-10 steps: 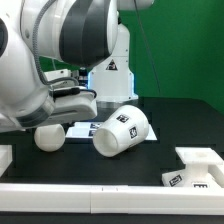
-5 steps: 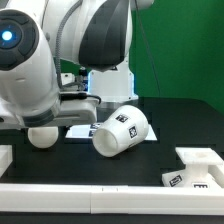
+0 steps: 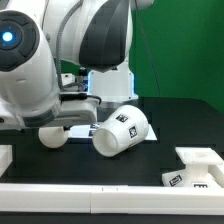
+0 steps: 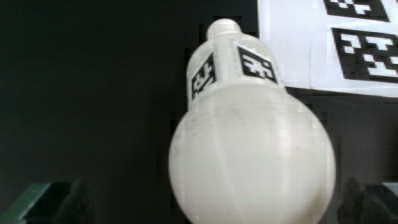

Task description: Assemble lamp

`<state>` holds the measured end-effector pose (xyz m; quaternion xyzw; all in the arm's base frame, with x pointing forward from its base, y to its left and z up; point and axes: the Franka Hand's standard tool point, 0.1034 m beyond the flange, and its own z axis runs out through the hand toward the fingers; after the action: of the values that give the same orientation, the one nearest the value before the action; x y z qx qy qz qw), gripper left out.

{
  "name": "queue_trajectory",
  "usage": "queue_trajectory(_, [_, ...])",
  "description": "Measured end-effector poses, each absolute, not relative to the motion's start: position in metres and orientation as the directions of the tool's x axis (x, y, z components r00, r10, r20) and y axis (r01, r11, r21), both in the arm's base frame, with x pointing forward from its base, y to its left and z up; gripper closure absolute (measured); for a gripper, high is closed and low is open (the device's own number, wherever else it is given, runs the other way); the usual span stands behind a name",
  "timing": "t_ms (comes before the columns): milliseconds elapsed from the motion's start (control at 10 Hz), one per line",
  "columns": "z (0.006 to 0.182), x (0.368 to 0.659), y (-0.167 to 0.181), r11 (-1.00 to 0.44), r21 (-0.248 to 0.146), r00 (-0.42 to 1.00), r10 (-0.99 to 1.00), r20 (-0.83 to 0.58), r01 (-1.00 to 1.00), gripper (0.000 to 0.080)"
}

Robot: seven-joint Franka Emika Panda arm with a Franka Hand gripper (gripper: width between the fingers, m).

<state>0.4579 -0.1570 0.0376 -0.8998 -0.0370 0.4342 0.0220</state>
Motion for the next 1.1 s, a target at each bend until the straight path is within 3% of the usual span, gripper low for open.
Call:
queue_trajectory(100, [0.037, 0.457, -0.157, -0.997, -0.061, 0.619, 0.075, -0.782, 0.044, 0.0100])
queue_trajectory(200, [0.037, 0.454, -0.154, -1.000, -0.007, 0.610, 0.020, -0.792, 0.024, 0.0100])
queue_trajectory(400, [0.036, 0.447, -0.148, -0.999, 0.044, 0.588, -0.053, -0.807, -0.029, 0.0100])
queue_trajectory(800, [0.040, 0.450, -0.144, -0.999, 0.047, 0.581, -0.054, -0.812, -0.027, 0.0100])
queue_trajectory(1100, [0.029, 0.434, -0.146, -0.999, 0.046, 0.568, -0.055, -0.822, -0.030, 0.0100])
